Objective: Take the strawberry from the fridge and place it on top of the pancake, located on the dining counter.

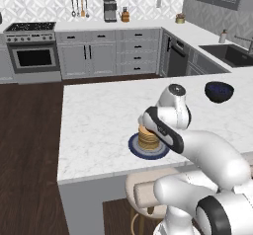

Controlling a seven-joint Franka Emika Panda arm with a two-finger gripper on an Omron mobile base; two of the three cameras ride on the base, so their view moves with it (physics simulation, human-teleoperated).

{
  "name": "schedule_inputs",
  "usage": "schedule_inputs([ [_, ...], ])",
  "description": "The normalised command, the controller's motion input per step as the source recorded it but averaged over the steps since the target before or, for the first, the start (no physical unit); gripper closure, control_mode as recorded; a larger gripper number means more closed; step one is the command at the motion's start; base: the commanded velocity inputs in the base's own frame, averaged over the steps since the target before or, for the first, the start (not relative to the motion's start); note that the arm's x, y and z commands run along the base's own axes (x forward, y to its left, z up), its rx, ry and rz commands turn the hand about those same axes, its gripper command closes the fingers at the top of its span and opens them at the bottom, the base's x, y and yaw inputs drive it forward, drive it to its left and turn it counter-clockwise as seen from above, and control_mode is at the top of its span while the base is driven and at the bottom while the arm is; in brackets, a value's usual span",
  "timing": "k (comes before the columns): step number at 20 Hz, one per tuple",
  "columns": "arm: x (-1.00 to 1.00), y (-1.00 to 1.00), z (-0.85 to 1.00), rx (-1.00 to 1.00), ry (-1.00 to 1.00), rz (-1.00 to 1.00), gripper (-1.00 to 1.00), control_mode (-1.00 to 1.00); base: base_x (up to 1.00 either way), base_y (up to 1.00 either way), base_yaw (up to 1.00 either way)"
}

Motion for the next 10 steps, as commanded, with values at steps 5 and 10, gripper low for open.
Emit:
schedule_inputs([
  [5, 0.35, 0.0, -0.1, -0.05, 0.07, 0.0, 1.0, -1.0, 0.0, 0.0, 0.0],
  [10, 0.0, 0.0, -0.12, -0.05, 0.16, 0.0, 1.0, -1.0, 0.0, 0.0, 0.0],
])
